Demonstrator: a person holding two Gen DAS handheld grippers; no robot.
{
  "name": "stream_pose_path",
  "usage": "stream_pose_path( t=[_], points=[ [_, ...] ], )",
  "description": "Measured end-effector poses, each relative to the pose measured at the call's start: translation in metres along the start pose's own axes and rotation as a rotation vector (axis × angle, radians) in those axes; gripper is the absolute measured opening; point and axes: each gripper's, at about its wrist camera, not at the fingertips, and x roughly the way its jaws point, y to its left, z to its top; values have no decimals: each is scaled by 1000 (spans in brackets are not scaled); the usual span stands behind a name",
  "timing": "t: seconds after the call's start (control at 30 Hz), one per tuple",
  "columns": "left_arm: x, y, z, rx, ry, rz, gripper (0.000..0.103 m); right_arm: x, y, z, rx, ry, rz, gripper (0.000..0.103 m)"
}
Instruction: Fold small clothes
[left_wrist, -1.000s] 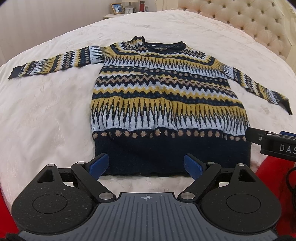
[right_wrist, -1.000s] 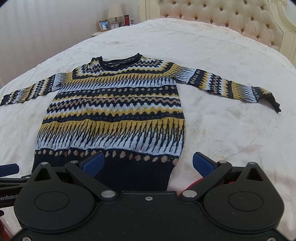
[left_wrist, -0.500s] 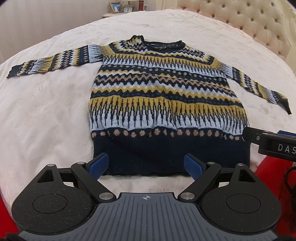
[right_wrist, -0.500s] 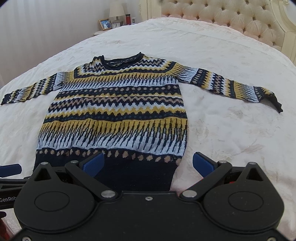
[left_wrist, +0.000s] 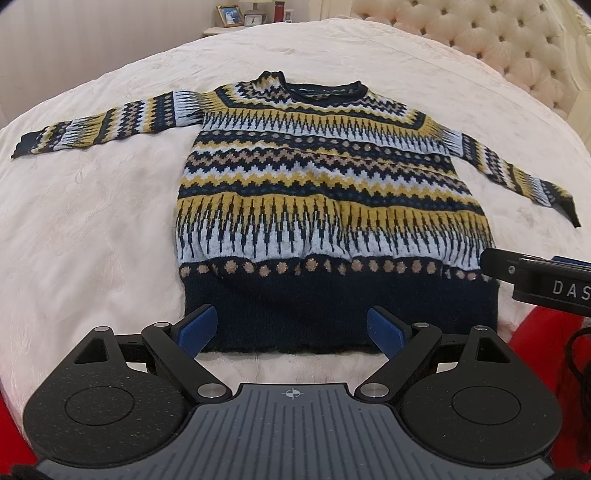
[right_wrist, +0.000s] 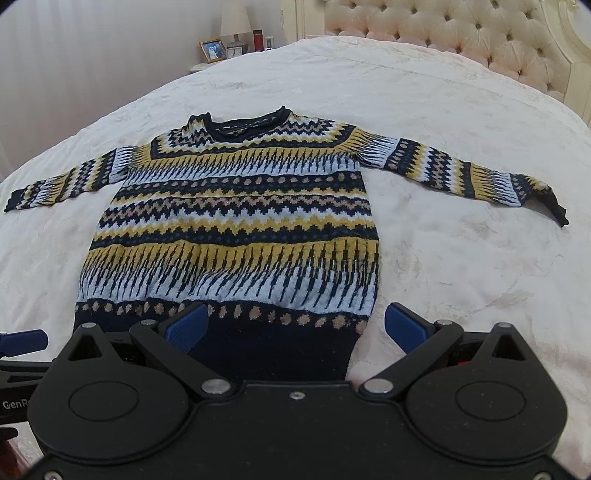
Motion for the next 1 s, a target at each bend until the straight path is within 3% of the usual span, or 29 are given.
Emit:
stream_pose_path(
  t=[0.33, 0.7, 1.0],
  points=[
    [2, -2, 8, 12, -6, -11, 89, 4, -3, 4, 30, 4, 22, 101],
    [4, 1, 27, 12, -58, -32, 89, 11, -19, 17, 111, -35, 129, 101],
    [12, 1, 62, 54, -148, -61, 89, 24, -68, 49, 273, -83, 173, 101]
  ],
)
